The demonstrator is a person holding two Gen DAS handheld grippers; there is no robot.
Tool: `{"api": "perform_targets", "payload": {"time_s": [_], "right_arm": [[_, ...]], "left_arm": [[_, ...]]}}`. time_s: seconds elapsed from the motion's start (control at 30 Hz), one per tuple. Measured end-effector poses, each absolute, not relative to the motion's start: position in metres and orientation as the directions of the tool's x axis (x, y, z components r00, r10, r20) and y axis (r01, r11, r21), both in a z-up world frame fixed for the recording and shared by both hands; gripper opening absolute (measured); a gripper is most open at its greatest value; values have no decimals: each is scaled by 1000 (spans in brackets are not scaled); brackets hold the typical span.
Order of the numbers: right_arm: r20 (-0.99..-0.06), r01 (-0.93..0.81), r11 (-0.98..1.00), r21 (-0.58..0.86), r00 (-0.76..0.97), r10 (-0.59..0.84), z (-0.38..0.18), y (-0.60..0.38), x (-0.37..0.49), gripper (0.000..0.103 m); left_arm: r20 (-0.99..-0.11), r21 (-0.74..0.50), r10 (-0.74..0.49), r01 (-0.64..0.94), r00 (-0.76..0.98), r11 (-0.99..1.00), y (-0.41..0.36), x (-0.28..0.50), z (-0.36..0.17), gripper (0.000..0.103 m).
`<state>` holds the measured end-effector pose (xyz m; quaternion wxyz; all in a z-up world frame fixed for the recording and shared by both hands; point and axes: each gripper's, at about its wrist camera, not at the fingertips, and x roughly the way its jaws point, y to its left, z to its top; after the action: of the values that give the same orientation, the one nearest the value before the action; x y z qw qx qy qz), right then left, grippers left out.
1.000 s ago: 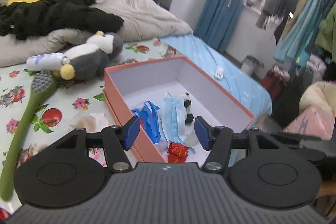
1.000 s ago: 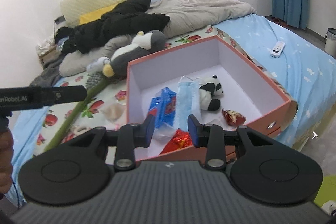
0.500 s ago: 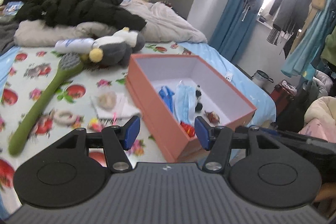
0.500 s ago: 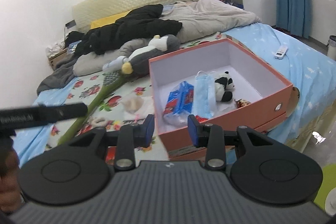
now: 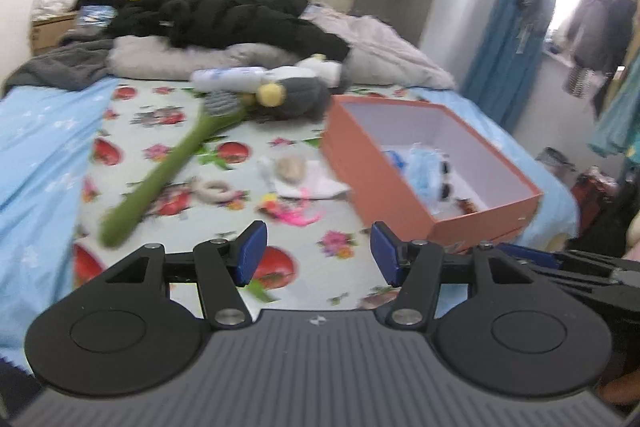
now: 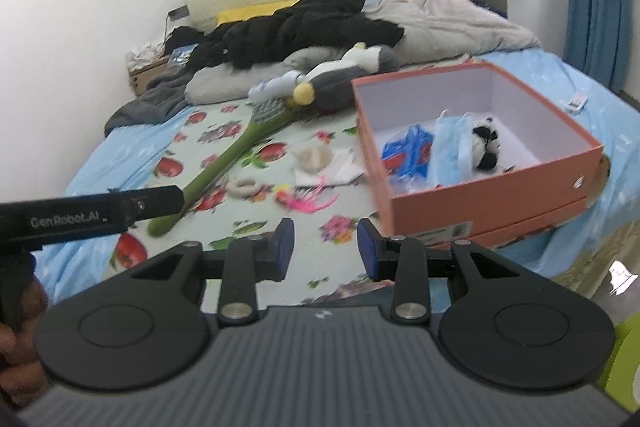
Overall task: Organize soft objects
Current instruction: 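Withdraw both tools toward the yellow chick toy and white ring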
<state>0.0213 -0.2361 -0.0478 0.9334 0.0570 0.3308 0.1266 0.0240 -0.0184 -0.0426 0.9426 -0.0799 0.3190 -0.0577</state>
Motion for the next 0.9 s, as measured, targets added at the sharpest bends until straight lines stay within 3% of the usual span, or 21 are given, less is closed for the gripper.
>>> {"api": "perform_targets", "payload": {"time_s": [0.3, 0.9], "right_arm": [[-634, -279, 944, 178, 701, 327, -63, -196, 28, 38], [-715, -252, 947, 197, 624, 315, -129, -154, 135, 38]], "left_arm": [[-635, -197, -86, -53, 767, 979, 28, 17, -62, 63], [-732, -132, -14, -122, 681, 984, 68, 137, -129, 63]]}}
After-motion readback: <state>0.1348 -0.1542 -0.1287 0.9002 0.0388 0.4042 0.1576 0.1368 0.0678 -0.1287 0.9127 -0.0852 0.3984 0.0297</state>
